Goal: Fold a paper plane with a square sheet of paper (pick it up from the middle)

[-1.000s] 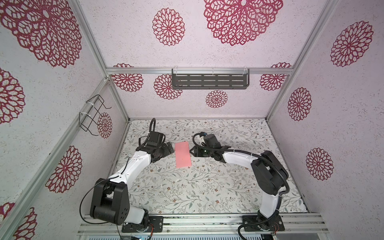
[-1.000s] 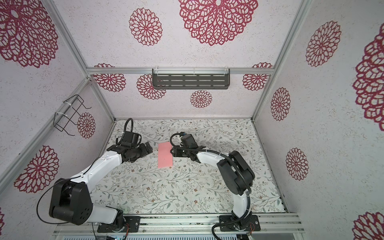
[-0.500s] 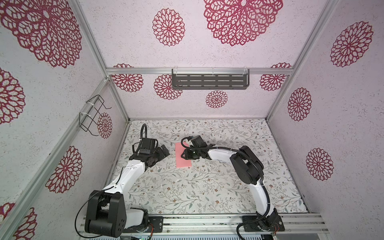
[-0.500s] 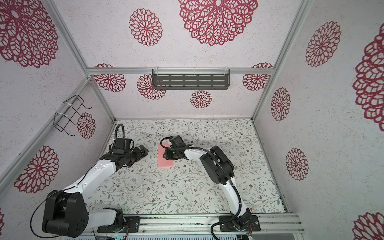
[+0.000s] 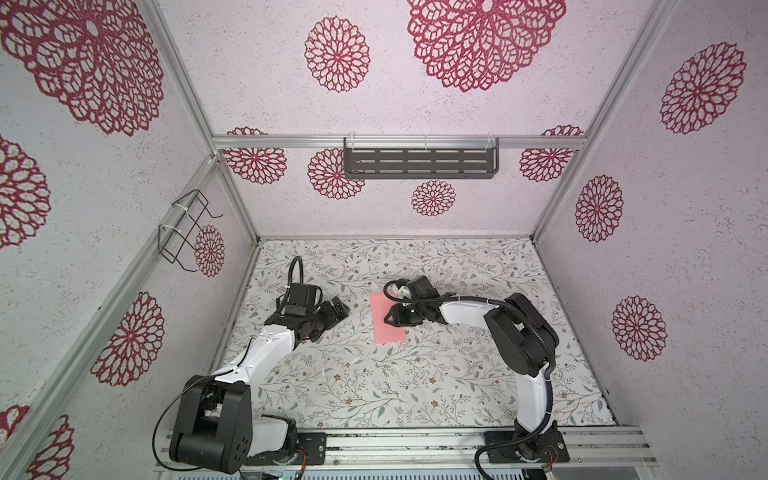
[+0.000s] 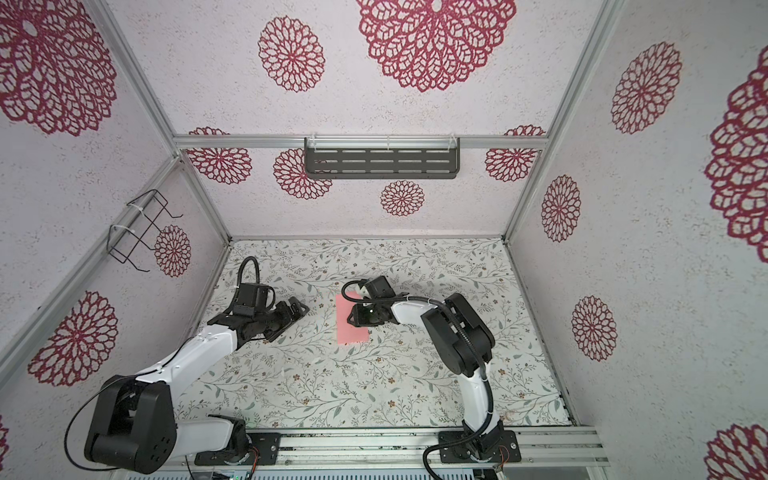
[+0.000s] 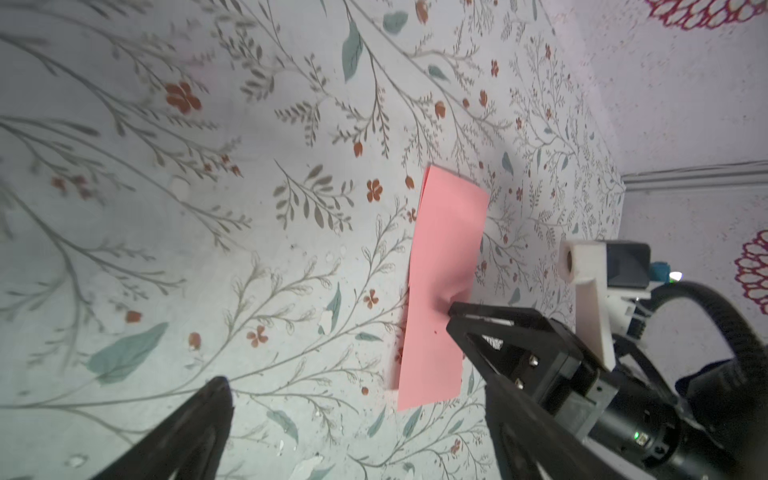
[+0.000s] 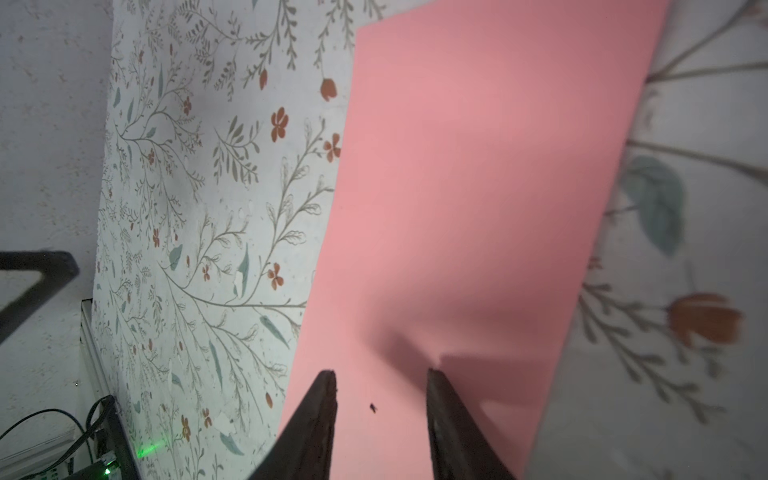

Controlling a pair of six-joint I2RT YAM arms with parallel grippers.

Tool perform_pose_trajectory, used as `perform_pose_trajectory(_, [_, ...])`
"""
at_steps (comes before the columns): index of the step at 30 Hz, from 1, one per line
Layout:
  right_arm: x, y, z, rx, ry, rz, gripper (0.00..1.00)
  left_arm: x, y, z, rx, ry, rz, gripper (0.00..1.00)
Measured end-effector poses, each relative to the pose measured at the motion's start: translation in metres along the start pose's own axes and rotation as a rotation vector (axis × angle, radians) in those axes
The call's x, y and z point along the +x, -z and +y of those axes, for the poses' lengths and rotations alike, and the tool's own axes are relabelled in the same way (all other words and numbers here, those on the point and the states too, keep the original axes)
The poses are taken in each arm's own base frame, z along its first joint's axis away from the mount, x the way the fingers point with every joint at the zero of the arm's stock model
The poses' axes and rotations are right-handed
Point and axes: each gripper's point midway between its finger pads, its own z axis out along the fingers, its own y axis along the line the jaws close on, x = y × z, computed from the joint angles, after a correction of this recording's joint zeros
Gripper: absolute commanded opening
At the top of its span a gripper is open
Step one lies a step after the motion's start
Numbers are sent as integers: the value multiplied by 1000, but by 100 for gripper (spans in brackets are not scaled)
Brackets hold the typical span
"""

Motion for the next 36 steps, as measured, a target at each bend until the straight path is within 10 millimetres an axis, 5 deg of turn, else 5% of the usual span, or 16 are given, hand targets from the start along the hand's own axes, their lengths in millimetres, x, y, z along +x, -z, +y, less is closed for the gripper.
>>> perform_pose_trajectory(9, [-14,16,5,-11,-19,-56,39,36,-27,-21,63,24,112,99])
perform_pose_trajectory(19, [-31,20,-12,12,-68,-99,36,55,-61,-19,77,105,226,81])
perform_pose_trajectory(36, [-25,8,-31,17,-127,-83,33,60,-94,-34,107,140,353,50])
